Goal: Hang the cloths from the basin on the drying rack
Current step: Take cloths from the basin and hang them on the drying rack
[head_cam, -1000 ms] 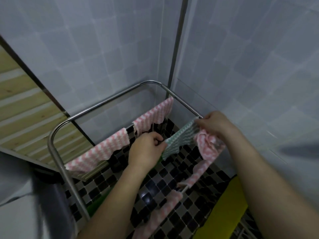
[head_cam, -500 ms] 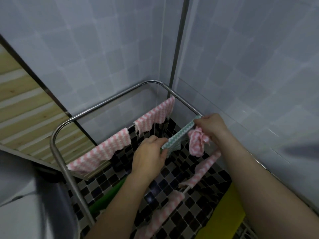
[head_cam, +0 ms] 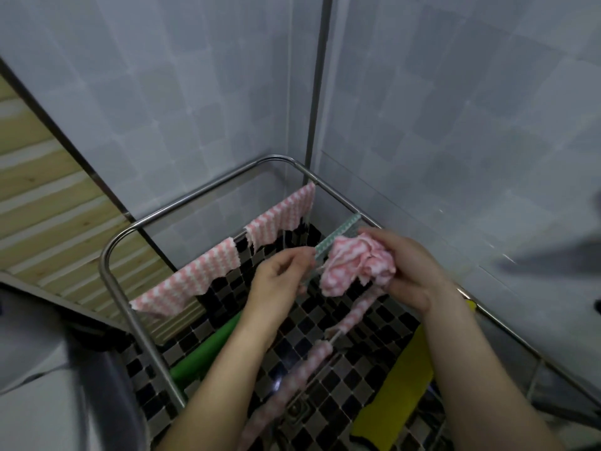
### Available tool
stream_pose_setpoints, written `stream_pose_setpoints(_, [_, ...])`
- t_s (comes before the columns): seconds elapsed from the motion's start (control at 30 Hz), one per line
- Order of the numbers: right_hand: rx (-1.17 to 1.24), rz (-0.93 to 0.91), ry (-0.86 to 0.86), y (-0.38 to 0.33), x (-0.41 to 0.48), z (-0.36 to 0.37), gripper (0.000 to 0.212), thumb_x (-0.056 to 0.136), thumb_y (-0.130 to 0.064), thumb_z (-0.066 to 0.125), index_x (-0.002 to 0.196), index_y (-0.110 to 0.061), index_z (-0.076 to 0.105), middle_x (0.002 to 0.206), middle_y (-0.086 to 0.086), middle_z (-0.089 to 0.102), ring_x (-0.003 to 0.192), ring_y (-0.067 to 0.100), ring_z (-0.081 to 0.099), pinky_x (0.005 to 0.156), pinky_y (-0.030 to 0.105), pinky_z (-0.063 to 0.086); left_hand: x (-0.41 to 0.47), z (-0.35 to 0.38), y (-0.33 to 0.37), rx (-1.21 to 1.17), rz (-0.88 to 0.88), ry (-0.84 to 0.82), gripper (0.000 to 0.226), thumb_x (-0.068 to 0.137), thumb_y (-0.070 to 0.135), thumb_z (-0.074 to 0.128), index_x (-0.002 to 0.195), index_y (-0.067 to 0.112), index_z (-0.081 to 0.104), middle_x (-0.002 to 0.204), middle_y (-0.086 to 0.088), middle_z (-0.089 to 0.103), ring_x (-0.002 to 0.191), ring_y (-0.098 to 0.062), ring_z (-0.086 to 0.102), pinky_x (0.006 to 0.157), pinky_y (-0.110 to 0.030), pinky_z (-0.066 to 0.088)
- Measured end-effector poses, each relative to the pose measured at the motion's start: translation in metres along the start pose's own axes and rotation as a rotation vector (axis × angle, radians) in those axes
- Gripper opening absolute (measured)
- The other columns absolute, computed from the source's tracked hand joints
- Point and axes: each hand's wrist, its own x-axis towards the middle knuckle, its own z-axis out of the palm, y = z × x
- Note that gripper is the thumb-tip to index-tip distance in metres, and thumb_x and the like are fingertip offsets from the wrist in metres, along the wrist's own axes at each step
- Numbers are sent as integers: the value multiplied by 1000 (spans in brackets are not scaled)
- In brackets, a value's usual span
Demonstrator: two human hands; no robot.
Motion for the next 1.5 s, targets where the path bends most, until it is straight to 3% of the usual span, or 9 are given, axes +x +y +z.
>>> stream_pose_setpoints(0.17, [159, 15, -209, 22, -37, 8, 45, 84, -20, 68, 121, 4, 58, 128, 33, 55, 108, 42, 57, 73, 45, 57, -29, 14, 12, 99, 92, -154, 38, 90, 24, 63, 127, 22, 57, 105, 14, 63, 84, 18, 59, 69, -2, 45])
stream_pose_setpoints(0.3, [236, -121, -297, 29, -79, 11, 39, 80, -5, 66, 118, 1, 59, 114, 26, 62, 84, 27, 66, 65, 34, 59, -50, 19, 13, 28, 86, -100, 19, 92, 20, 62, 110, 17, 67, 102, -1, 73, 91, -11, 69, 75, -18, 54])
stream_pose_setpoints(0.5, [155, -185, -366, 35, -120, 5, 61, 69, 13, 72, 125, -4, 56, 113, 13, 65, 95, 24, 67, 74, 32, 58, -85, 30, 19, -275, -110, -47, 28, 99, 22, 50, 106, 0, 66, 100, -21, 72, 89, -28, 70, 81, -33, 57])
stream_pose_setpoints(0.6, [134, -236, -263, 37, -136, 6, 44, 70, -4, 71, 113, -5, 62, 105, 13, 69, 84, 21, 69, 67, 29, 59, -101, 36, 24, -437, -171, -61, 37, 98, 28, 51, 115, -2, 64, 108, -23, 70, 101, -34, 68, 89, -39, 56])
stream_pose_setpoints(0.73, [164, -261, -57, 46, -149, -2, 9, 89, -6, 60, 95, -5, 67, 88, 14, 66, 69, 21, 64, 56, 28, 54, -120, 40, 29, -572, -169, -8, 27, 96, 21, 56, 109, 0, 67, 94, -21, 73, 74, -23, 72, 61, -29, 60])
stream_pose_setpoints(0.93, [189, -227, -136, 53, -171, -20, 32, 87, -29, 62, 106, -3, 65, 92, 15, 65, 73, 24, 62, 59, 33, 51, -134, 41, 32, -556, -131, 19, 17, 96, 15, 58, 110, 7, 65, 85, -13, 74, 67, -18, 70, 58, -28, 59])
stream_pose_setpoints(1.07, [13, -276, -149, 46, -197, -22, 42, 85, -38, 59, 115, -10, 66, 96, 6, 71, 76, 18, 68, 52, 27, 54, -135, 37, 23, -126, 73, 135, 15, 96, 27, 58, 101, 18, 69, 96, -6, 74, 85, -19, 70, 74, -35, 57])
stream_pose_setpoints(1.17, [-410, -351, -152, 37, -221, -13, 45, 82, -43, 67, 126, -33, 61, 112, -10, 69, 94, 9, 69, 63, 21, 55, -147, 44, 30, 195, 280, 88, 21, 96, 28, 57, 86, 16, 71, 77, 1, 72, 69, -10, 65, 64, -28, 52])
stream_pose_setpoints(1.5, [-999, -553, 89, 32, -246, -15, 20, 88, -20, 60, 72, -25, 71, 46, -8, 61, 39, 4, 56, 42, 23, 41, -170, 45, 43, 688, 551, -34, 38, 91, 39, 61, 60, 18, 55, 48, 10, 45, 49, -3, 40, 50, -26, 32])
